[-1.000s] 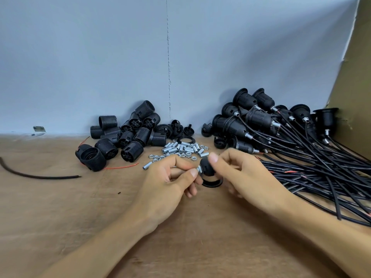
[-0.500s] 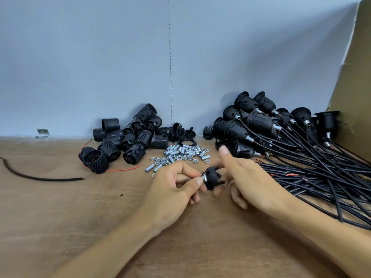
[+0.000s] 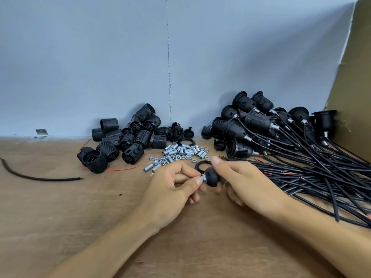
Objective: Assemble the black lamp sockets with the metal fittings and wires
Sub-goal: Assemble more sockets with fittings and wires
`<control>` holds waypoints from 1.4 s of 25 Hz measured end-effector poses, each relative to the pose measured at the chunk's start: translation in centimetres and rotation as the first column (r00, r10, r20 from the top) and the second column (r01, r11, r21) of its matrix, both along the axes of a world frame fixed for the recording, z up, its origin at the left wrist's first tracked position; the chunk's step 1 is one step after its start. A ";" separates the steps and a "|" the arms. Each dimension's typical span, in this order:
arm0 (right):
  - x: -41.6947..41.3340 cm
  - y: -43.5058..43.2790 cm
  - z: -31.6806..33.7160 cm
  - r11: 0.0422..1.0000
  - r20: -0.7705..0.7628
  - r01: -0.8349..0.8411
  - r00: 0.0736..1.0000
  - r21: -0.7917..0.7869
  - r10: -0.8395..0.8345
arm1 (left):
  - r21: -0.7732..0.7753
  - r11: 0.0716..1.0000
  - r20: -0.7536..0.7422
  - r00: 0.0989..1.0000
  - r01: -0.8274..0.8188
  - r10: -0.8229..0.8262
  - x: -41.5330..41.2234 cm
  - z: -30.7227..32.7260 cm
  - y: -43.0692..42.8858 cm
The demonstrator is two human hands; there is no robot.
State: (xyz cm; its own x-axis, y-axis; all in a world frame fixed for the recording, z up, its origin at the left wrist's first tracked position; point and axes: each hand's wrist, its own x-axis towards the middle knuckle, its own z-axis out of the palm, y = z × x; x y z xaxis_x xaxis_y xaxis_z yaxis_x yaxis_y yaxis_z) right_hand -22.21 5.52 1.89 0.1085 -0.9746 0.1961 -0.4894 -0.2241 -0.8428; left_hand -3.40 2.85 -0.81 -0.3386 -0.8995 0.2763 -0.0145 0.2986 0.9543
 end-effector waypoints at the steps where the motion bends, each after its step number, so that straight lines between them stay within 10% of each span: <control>1: -0.1 0.0 0.0 0.999 0.015 0.044 0.999 0.017 -0.044 | -0.004 1.000 0.008 1.000 -0.001 0.001 -0.1 0.0 0.1; 21: -0.1 0.0 -0.3 0.993 -0.094 0.033 0.995 -0.111 -0.044 | 0.009 1.000 0.034 0.999 0.007 -0.007 0.2 -0.1 -0.2; 26: -2.3 -0.9 0.0 0.903 -0.288 0.182 0.907 -0.389 -0.307 | 0.105 0.993 -0.065 0.996 -0.059 0.066 0.2 -0.3 -1.0; 30: -3.9 -1.3 -0.1 0.960 -0.680 0.191 0.678 -0.205 -0.280 | 0.167 0.981 -0.123 0.985 -0.103 0.124 0.1 -0.2 -1.2; 35: -4.6 -1.4 0.9 0.966 -0.611 0.190 0.749 -0.174 -0.257 | 0.161 0.982 -0.104 0.988 -0.098 0.116 0.2 -0.3 -1.4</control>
